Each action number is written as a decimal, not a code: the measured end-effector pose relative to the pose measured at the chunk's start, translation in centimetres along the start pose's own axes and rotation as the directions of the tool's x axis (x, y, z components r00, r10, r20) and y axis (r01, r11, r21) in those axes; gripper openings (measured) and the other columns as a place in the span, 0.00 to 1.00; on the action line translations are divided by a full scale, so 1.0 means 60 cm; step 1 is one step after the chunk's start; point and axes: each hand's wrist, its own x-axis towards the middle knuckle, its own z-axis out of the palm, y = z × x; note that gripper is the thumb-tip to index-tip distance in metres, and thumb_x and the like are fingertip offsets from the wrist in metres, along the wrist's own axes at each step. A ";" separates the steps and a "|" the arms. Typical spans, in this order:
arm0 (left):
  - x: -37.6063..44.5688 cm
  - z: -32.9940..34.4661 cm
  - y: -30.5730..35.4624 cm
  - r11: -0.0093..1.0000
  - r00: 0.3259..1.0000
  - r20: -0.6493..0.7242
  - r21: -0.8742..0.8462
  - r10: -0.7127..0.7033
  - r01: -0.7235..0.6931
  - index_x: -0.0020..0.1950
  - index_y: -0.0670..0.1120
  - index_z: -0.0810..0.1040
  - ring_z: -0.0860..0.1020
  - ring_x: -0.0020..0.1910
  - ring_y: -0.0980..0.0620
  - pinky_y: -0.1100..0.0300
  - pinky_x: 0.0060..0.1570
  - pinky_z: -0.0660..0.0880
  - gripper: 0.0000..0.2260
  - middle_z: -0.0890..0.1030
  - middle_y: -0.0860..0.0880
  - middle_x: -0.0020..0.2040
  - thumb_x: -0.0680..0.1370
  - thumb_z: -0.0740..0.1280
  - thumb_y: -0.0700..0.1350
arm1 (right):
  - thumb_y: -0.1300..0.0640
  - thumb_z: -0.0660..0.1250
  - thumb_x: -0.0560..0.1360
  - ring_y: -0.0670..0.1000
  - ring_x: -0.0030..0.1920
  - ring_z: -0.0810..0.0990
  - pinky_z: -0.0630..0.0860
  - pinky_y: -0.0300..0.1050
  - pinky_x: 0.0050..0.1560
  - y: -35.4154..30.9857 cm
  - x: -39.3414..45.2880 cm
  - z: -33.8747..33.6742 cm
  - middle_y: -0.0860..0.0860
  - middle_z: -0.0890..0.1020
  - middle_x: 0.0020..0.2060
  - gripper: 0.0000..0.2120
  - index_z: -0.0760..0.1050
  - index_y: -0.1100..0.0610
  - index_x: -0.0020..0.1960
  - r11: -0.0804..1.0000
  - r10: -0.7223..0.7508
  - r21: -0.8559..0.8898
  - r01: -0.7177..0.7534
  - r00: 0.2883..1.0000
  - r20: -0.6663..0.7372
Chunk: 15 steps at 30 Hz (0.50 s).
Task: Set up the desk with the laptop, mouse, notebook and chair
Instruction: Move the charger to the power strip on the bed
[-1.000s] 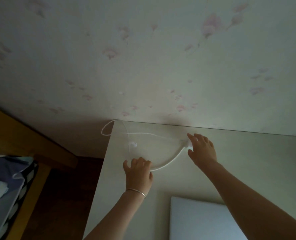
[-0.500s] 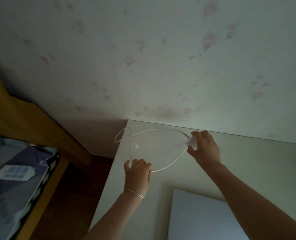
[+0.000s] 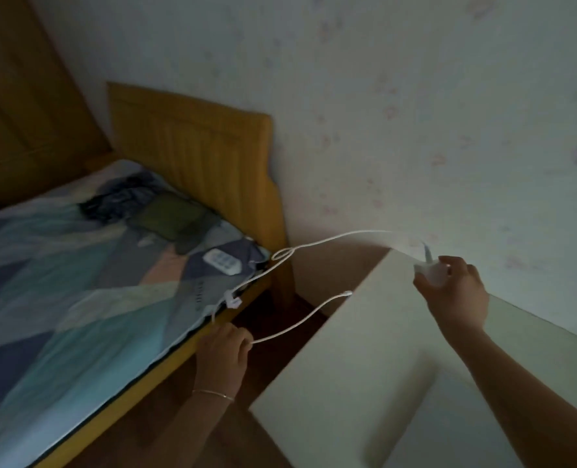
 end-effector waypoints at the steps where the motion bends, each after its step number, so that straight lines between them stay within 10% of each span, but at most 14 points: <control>1: -0.018 -0.024 -0.039 0.999 0.999 -0.036 0.029 -0.033 0.034 0.34 0.52 0.74 0.73 0.34 0.50 0.58 0.32 0.64 0.07 0.75 0.53 0.33 0.70 0.67 0.41 | 0.49 0.73 0.67 0.65 0.48 0.78 0.74 0.53 0.47 -0.031 -0.005 0.015 0.63 0.77 0.52 0.25 0.73 0.58 0.60 1.000 -0.010 0.013 0.010 1.000 0.015; 15: -0.051 -0.109 -0.520 0.939 0.927 -0.187 0.044 -0.326 0.340 0.35 0.53 0.75 0.70 0.40 0.51 0.54 0.36 0.68 0.07 0.75 0.53 0.34 0.68 0.59 0.50 | 0.44 0.71 0.68 0.62 0.51 0.79 0.76 0.54 0.52 -0.438 -0.112 0.411 0.59 0.82 0.52 0.26 0.73 0.56 0.60 0.989 -0.064 0.143 0.032 0.971 0.230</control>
